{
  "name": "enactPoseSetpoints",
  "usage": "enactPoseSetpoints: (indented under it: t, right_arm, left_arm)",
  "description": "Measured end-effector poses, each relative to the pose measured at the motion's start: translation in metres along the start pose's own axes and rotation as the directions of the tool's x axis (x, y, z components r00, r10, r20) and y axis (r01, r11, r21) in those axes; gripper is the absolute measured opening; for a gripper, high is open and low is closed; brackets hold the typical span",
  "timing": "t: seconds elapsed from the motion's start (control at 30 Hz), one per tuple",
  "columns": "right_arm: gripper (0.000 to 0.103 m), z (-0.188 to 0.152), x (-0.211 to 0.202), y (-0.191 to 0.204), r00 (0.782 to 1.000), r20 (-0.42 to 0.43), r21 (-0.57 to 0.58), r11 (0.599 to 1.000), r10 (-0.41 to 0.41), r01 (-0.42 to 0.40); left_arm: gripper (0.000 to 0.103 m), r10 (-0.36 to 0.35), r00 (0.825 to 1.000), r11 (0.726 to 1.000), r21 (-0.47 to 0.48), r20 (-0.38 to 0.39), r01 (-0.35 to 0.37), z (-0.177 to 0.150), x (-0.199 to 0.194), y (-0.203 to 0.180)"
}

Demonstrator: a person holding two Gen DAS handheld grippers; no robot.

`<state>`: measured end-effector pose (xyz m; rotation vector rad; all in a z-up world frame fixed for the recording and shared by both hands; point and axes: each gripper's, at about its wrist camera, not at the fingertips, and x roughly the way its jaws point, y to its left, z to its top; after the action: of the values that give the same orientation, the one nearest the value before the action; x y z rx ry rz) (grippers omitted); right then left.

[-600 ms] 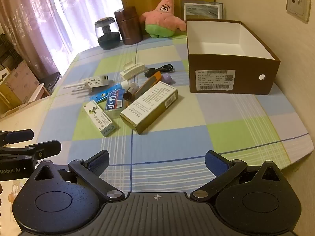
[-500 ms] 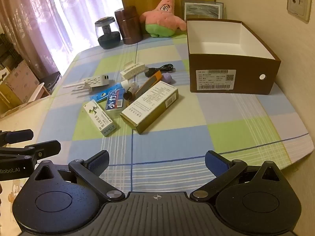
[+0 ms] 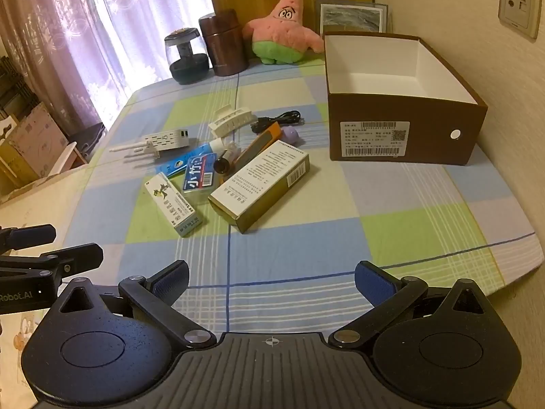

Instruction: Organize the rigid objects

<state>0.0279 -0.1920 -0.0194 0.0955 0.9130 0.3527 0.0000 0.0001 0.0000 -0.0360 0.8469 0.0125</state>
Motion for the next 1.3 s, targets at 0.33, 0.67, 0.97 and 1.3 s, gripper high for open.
enactPoseSetpoints:
  t: [0.33,0.67,0.97,1.3]
  right_arm:
    - [0.101,0.0004,0.0013,-0.0008,1.0,-0.002,0.002,1.0,0.0,0.0]
    - [0.101,0.0016,0.0036,-0.0011,1.0,-0.003,0.002,1.0,0.0,0.0]
    - [0.101,0.0028,0.0055,-0.0009,1.0,-0.005,0.002,1.0,0.0,0.0]
    - [0.101,0.0044,0.0078,-0.0007,1.0,-0.007,0.002,1.0,0.0,0.0]
  left_arm:
    - [0.085,0.002,1.0,1.0,0.001,-0.001,-0.002,0.0,0.0,-0.0001]
    - [0.085,0.003,1.0,1.0,0.001,-0.002,-0.003,0.0,-0.0001,-0.0001]
    - [0.085,0.003,1.0,1.0,0.002,-0.003,-0.003,0.0,0.0,-0.0001]
    - [0.085,0.003,1.0,1.0,0.001,-0.005,-0.003,0.0,0.0,-0.0001]
